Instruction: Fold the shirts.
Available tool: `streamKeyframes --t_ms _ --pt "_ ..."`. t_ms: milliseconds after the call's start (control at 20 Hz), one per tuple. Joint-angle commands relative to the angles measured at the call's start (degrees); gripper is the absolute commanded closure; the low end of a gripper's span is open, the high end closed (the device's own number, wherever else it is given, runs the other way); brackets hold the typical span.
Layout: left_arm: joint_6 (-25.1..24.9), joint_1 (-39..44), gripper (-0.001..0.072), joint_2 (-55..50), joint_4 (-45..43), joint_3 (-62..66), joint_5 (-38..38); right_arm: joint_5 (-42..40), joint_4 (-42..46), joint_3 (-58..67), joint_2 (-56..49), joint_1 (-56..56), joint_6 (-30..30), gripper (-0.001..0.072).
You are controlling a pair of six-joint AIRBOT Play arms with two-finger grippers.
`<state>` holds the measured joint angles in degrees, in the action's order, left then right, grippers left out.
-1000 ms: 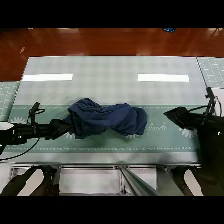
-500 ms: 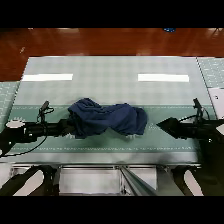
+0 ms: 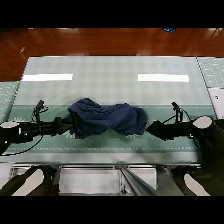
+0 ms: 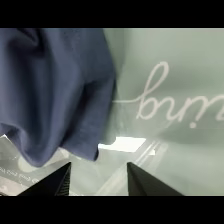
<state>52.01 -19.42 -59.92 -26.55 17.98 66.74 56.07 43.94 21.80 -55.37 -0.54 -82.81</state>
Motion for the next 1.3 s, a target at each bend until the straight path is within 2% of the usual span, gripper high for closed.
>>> streamKeyframes --t_ms 0,500,550,600,650,800,900,950,1000,1100,1250 --pt "-0.37 -1.66 0.0679 0.0 0.02 0.07 1.42 -3.87 -3.63 1.22 -5.92 -2.71 1.75 0.0306" --pt "-0.37 -1.62 0.0679 0.0 0.02 0.07 1.4 -6.36 -8.33 13.35 -19.91 -10.78 2.12 0.0307" --pt "-0.37 -1.62 0.0679 0.0 0.02 0.07 1.42 -6.99 -8.22 14.95 -21.38 -11.78 2.36 0.037" --pt "-0.35 -1.62 0.0679 0.0 0.04 0.07 1.44 -6.67 -8.22 16.52 -22.51 -12.59 3.23 0.0568" --pt "-0.33 -1.64 0.0679 0.02 0.13 0.39 1.62 -5.07 -8.31 18.43 -22.77 -13.05 5.92 0.0685" --pt "-0.35 -3.13 0.069 1.25 4.48 7.87 8.83 2.89 -5.03 28.79 -18.18 -9.92 6.95 0.0686" --pt "-0.22 -5.9 0.069 5.14 14.43 16.74 13.14 5.09 -2.67 38.77 -11.45 -4.74 5.38 0.0686" --pt "0.66 -7.39 0.069 7.74 19.21 21.53 12.63 5.2 -1.25 44.06 -8.2 -1.9 4.66 0.0686" --pt "1.53 -8.9 0.069 10.45 21.77 27.32 10.69 4.72 1.2 49.81 -5.11 1.22 4.83 0.0686" --pt "2.4 -10.95 0.069 14.58 21.59 39.15 5.66 6.36 5.18 60.52 -1.01 7.15 2.32 0.0686" --pt "5.42 -11.8 0.069 20.09 20.72 53.29 -4.61 12.37 5.11 72.89 3.5 12.41 2.21 0.0686"
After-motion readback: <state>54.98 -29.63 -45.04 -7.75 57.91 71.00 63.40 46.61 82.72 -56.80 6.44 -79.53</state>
